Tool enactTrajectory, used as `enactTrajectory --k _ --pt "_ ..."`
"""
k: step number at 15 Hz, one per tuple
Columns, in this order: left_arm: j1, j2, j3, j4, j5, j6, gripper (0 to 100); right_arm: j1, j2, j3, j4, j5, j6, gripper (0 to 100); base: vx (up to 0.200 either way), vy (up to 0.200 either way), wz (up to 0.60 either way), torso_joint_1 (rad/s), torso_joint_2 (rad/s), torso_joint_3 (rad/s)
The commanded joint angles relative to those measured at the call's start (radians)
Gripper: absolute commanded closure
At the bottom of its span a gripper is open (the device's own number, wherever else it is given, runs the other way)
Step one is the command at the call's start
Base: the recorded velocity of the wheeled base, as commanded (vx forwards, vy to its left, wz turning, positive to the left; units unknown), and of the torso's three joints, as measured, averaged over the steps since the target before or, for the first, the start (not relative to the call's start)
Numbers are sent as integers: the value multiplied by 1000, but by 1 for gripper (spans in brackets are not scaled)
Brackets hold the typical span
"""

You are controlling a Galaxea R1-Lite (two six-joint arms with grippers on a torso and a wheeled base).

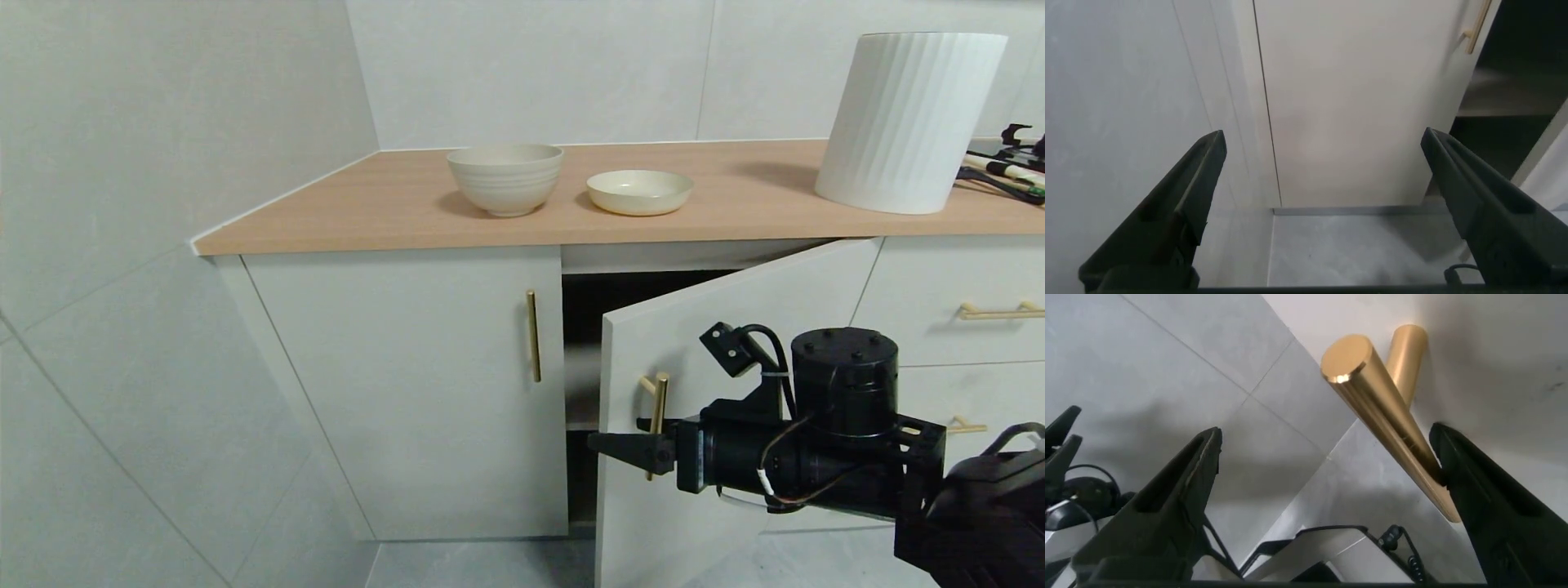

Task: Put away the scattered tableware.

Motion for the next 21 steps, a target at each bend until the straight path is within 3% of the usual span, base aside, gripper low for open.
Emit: enactTrajectory --k 1,4,6,7,8,10,12,15,16,19,21 --pt "0 2 -3 -2 -6 1 0 15 1 3 -8 3 -2 0 0 0 0 0 0 0" --pt "0 6 -130 29 -161 -2 0 18 6 3 -8 3 -2 0 0 0 0 0 0 0" --pt "-4 86 -255 118 -394 -4 0 22 12 3 -8 3 1 0 0 0 0 0 0 0" --pt "-4 190 -324 136 -512 -7 0 35 26 0 -8 2 2 0 0 0 0 0 0 0" --pt "-4 314 -393 131 -594 -18 0 39 29 -1 -8 2 1 0 0 0 0 0 0 0" --pt "-7 494 -509 130 -673 -44 0 41 27 -1 -8 2 1 0 0 0 0 0 0 0" --pt "-37 746 -623 127 -845 -47 0 44 23 -3 -10 2 2 0 0 0 0 0 0 0" --pt "-145 980 -666 67 -891 -51 0 52 30 2 -64 0 9 0 0 0 0 0 0 0" --pt "-173 1124 -664 -37 -891 -51 0 50 44 5 -87 0 9 0 0 0 0 0 0 0" --pt "-195 1368 -653 -267 -888 -74 0 52 46 13 -87 -1 9 0 0 0 0 0 0 0" --pt "-210 1483 -649 -318 -887 -67 0 52 44 16 -88 -1 9 0 0 0 0 0 0 0"
